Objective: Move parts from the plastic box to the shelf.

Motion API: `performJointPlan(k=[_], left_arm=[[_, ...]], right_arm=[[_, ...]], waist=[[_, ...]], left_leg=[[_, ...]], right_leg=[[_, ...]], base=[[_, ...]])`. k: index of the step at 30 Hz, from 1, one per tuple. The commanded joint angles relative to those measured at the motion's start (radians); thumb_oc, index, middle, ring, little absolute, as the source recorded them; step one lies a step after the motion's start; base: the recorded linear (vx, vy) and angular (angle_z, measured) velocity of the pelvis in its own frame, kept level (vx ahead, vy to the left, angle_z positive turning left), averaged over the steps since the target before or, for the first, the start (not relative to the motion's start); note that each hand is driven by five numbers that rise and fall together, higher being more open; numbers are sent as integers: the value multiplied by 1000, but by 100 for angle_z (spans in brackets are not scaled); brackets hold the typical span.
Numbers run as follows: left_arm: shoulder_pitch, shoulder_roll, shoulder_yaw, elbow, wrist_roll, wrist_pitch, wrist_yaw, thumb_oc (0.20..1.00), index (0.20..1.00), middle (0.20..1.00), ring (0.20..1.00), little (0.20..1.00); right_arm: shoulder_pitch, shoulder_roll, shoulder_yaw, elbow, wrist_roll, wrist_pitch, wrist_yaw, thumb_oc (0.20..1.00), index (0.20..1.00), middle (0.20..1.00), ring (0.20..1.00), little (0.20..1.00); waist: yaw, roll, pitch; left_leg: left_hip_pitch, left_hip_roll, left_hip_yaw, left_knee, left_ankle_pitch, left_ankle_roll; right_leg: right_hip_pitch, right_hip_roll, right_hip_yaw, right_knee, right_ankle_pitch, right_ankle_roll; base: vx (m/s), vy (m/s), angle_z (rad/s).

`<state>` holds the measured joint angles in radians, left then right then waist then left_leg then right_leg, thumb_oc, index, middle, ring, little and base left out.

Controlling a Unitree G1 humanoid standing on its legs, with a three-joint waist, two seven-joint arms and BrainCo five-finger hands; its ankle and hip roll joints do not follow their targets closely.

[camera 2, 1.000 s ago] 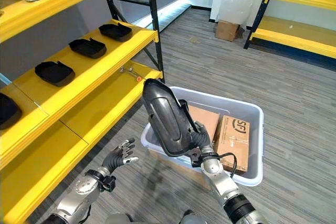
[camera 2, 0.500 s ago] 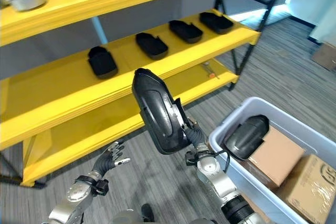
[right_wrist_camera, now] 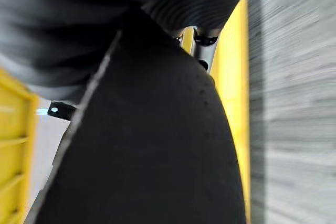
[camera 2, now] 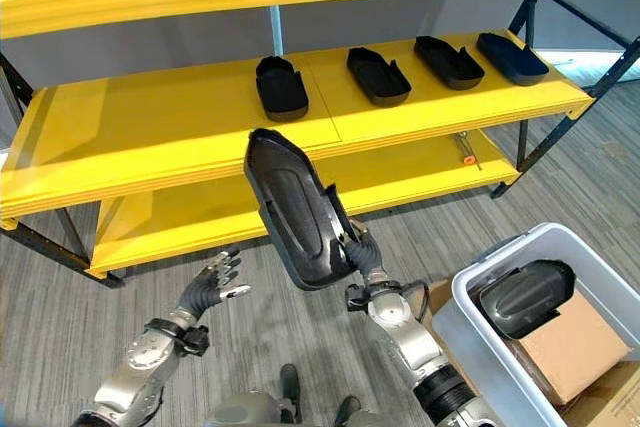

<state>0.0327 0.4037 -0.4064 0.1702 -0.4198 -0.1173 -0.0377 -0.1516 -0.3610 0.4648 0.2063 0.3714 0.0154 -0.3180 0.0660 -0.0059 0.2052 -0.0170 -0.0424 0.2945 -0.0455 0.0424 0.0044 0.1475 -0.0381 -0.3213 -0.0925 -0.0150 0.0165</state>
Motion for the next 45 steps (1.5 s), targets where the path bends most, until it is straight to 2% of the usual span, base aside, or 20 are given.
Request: performJointPlan(k=[1, 9, 11, 14, 15, 18, 19, 20, 21, 23, 24, 25, 27, 29, 32, 33, 34, 36, 38, 45], left_arm=[[-46, 3, 11, -10, 25, -15, -26, 1000, 1000, 1000, 1000, 1000], [-44, 11, -3, 5, 32, 6, -72, 1000, 1000, 1000, 1000, 1000], [-50, 14, -11, 3, 31, -7, -78, 1000, 1000, 1000, 1000, 1000], [-82, 8, -21, 12, 22, -17, -73, 1000, 1000, 1000, 1000, 1000], [-90, 0, -16, 22, 18, -28, -69, 1000, 1000, 1000, 1000, 1000], [-90, -5, -9, 27, 19, -32, -58, 1000, 1000, 1000, 1000, 1000], [-84, -6, -5, 28, 19, -37, -52, 1000, 1000, 1000, 1000, 1000], [-84, -6, -5, 28, 20, -37, -52, 1000, 1000, 1000, 1000, 1000], [-68, -11, -5, 26, 14, -54, -36, 1000, 1000, 1000, 1000, 1000], [-66, -12, -8, 31, 13, -73, -33, 1000, 1000, 1000, 1000, 1000], [-66, -12, -8, 31, 13, -73, -33, 1000, 1000, 1000, 1000, 1000], [-67, -11, -7, 36, 7, -84, -24, 1000, 1000, 1000, 1000, 1000], [-71, -9, -3, 44, 23, -95, -12, 1000, 1000, 1000, 1000, 1000], [-78, -5, -10, 58, 45, -108, -7, 1000, 1000, 1000, 1000, 1000], [-77, 2, -10, 53, 45, -108, -10, 1000, 1000, 1000, 1000, 1000], [-71, 11, -11, 50, 62, -115, -13, 1000, 1000, 1000, 1000, 1000], [-63, 26, -11, 40, 73, -116, -21, 1000, 1000, 1000, 1000, 1000], [-59, 32, -11, 36, 75, -118, -24, 1000, 1000, 1000, 1000, 1000], [-35, 56, -10, 5, 76, -124, -36, 1000, 1000, 1000, 1000, 1000], [-33, 62, -2, -17, 50, -128, -51, 1000, 1000, 1000, 1000, 1000]], right_arm=[[-69, 21, -52, -69, 33, -109, 27, 200, 200, 200, 200, 200], [-44, 41, -63, -54, 14, -128, 20, 200, 200, 200, 200, 200], [-39, 39, -68, -53, 6, -140, 12, 200, 200, 200, 200, 200], [-61, 40, -76, -33, 7, -142, -3, 200, 200, 200, 200, 200], [-79, 38, -78, -16, 8, -148, -3, 200, 200, 200, 200, 200], [-81, 34, -81, -22, 8, -136, 10, 200, 200, 200, 200, 200], [-75, 24, -80, -31, 10, -132, 12, 200, 200, 200, 200, 200], [-75, 24, -80, -31, 10, -131, 12, 200, 200, 200, 200, 200], [-60, 8, -82, -52, 17, -123, 12, 200, 200, 200, 200, 200], [-62, 1, -78, -68, 10, -111, -3, 200, 200, 200, 200, 200], [-62, 1, -78, -68, 10, -111, -3, 200, 200, 200, 200, 200], [-65, -5, -77, -78, 7, -104, 3, 200, 200, 200, 200, 200], [-69, -7, -72, -78, 11, -97, 6, 200, 200, 200, 200, 200], [-64, -6, -72, -79, 26, -89, 4, 200, 200, 200, 200, 200], [-51, 4, -72, -75, 21, -108, 9, 200, 200, 200, 200, 200], [-40, 13, -69, -79, 10, -114, 13, 200, 200, 200, 200, 200], [-32, 21, -66, -85, 3, -119, 13, 200, 200, 200, 200, 200], [-32, 24, -64, -85, 2, -121, 12, 200, 200, 200, 200, 200], [-41, 41, -54, -97, -6, -119, 7, 200, 200, 200, 200, 200], [-91, 60, -35, -118, -24, -81, -40, 200, 200, 200, 200, 200]], waist=[[-26, -16, -13], [-64, 6, -44], [-86, 2, -40], [-124, -11, -23], [-136, -10, -21], [-136, -3, -29], [-133, 4, -35], [-133, 4, -35], [-126, 12, -37], [-128, 6, -32], [-128, 6, -32], [-133, 7, -29], [-134, 23, -25], [-133, 35, -20], [-121, 35, -18], [-109, 37, -18], [-94, 41, -15], [-87, 43, -15], [-48, 49, -13], [19, 47, -14]], left_leg=[[0, 92, 77, 23, 42, -51], [73, 55, 118, 20, -18, -31], [77, 82, 163, 82, -58, -46], [40, 189, 269, 268, -78, -70], [42, 243, 295, 306, -61, -76], [68, 266, 276, 250, -34, -83], [89, 289, 261, 195, 11, -106], [90, 289, 261, 193, 13, -107], [73, 367, 215, 169, 141, -160], [56, 432, 206, 159, 215, -179], [56, 432, 206, 159, 215, -179], [62, 439, 211, 149, 190, -170], [69, 415, 218, 138, 144, -151], [68, 379, 215, 140, 116, -136], [79, 314, 198, 129, 45, -98], [87, 276, 181, 119, 18, -75], [100, 240, 157, 97, 9, -57], [107, 226, 148, 86, 7, -50], [124, 181, 124, 40, 8, -25], [114, 114, 115, -15, 13, 9]], right_leg=[[-11, -13, -2, 5, 38, 58], [-17, -28, -15, 9, 44, 71], [-15, -41, -16, 11, 35, 71], [-26, -66, -36, 37, 19, 48], [-36, -71, -51, 66, 1, 30], [-43, -78, -62, 95, -14, 27], [-41, -80, -69, 108, -24, 25], [-41, -80, -69, 108, -25, 25], [-40, -92, -60, 135, -46, 20], [-46, -132, -62, 169, -60, 19], [-46, -132, -62, 169, -60, 19], [-62, -160, -71, 214, -80, 24], [-76, -176, -83, 274, -105, 27], [-72, -169, -85, 293, -116, 29], [-72, -172, -81, 308, -106, 48], [-71, -178, -78, 316, -100, 63], [-73, -184, -78, 332, -97, 80], [-76, -187, -80, 339, -96, 88], [-87, -205, -107, 362, -86, 116], [-97, -251, -167, 396, -41, 138]], base=[[87, -66, 10], [92, -61, 13], [69, -11, 40], [4, 38, 62], [24, 115, 116], [83, 202, 72], [75, 158, 21], [192, 468, 4], [164, 486, 20], [143, 538, 12], [92, 473, 12], [68, 331, 6], [137, 493, -9], [151, 422, 1], [145, 374, 26], [196, 483, 59], [165, 403, 45], [85, 239, 38], [96, 400, 28], [9, 246, -3]])
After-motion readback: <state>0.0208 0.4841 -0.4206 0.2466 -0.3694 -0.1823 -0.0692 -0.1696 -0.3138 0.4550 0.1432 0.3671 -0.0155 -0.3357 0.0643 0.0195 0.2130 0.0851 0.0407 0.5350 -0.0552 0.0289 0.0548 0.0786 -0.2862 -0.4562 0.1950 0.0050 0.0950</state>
